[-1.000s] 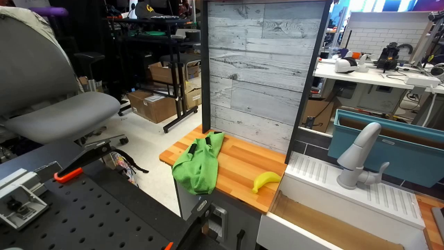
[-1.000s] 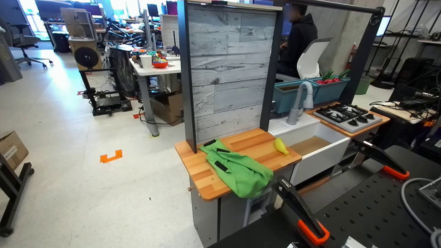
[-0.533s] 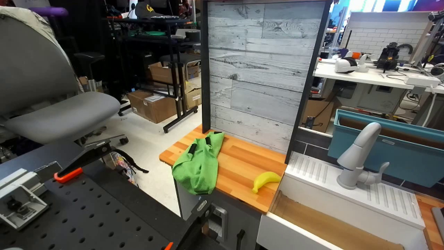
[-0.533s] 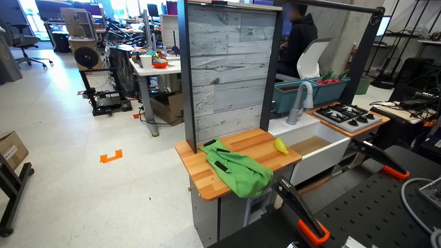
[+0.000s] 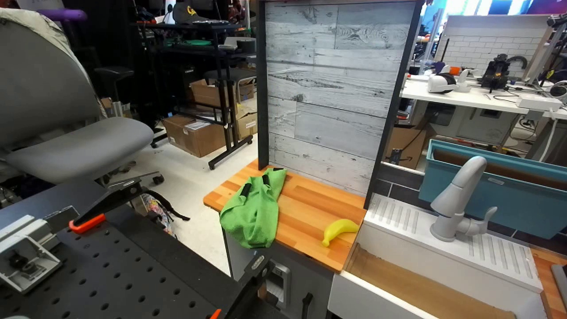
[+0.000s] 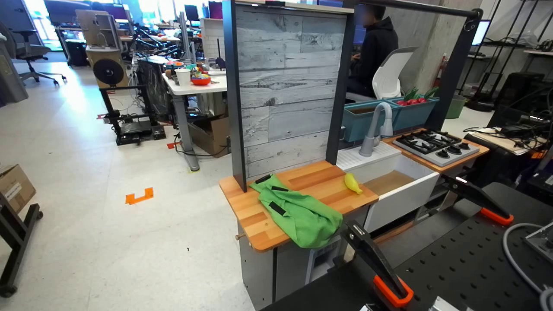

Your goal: Move the faucet spout to the left

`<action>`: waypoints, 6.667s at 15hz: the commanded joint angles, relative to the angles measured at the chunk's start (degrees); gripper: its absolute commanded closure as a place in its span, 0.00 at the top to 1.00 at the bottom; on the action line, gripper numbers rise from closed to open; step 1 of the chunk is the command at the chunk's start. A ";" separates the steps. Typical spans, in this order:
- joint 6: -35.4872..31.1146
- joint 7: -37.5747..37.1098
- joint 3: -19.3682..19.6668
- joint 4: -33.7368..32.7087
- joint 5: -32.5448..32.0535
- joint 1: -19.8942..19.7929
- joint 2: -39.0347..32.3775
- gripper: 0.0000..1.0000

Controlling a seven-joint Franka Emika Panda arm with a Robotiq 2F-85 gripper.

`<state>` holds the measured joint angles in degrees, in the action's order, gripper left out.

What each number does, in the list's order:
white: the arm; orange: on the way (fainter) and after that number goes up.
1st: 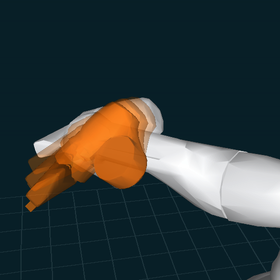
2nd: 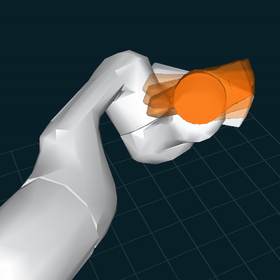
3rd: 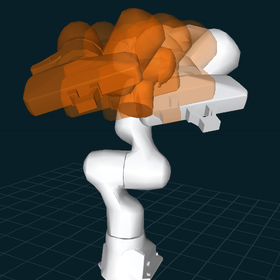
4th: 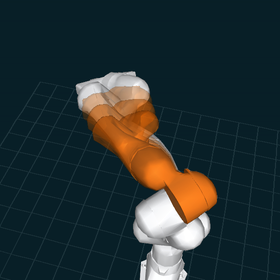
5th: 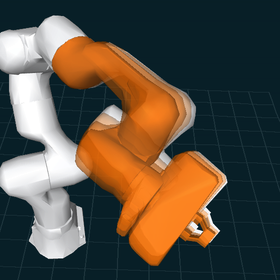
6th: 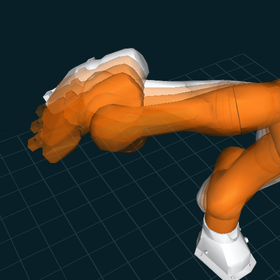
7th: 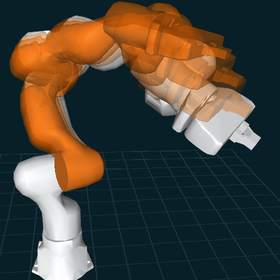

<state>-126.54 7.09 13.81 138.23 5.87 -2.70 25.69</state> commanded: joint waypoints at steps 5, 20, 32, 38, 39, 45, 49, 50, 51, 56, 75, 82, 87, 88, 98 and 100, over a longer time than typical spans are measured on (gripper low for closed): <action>-8.23 -6.08 -2.47 -8.12 0.76 -2.25 -18.92 1.00; -26.85 -3.83 -4.87 -21.19 8.14 -9.71 -47.52 1.00; -26.47 -6.39 -7.86 -39.57 6.53 -12.75 -67.48 1.00; -23.99 -4.78 -7.89 -45.83 6.21 -16.20 -72.75 1.00; -23.60 -4.64 -7.86 -46.77 6.12 -16.72 -73.55 1.00; -21.61 -2.67 -8.26 -49.28 5.53 -18.31 -76.35 1.00; -21.45 -1.71 -8.46 -49.77 4.75 -17.39 -76.86 1.00; -21.46 -1.43 -8.60 -49.68 4.52 -17.25 -76.71 1.00; -21.41 -1.31 -8.76 -49.72 4.24 -17.07 -76.71 1.00; -21.12 -1.02 -9.23 -49.91 2.85 -16.40 -76.90 0.60; -18.19 -5.47 -10.62 -50.45 3.80 -15.32 -76.58 0.07; -17.69 -9.98 -11.51 -52.29 5.13 -14.79 -77.54 0.07; -15.76 -12.29 -12.36 -55.00 6.70 -14.90 -78.19 0.07; -15.43 -12.66 -12.49 -55.53 6.95 -14.88 -78.39 0.07; -14.06 -15.65 -14.00 -59.78 9.87 -14.77 -80.27 0.07; -13.95 -15.85 -14.49 -61.20 10.56 -14.79 -81.08 0.07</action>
<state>-142.67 -8.08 1.97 81.56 12.98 -18.24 -53.95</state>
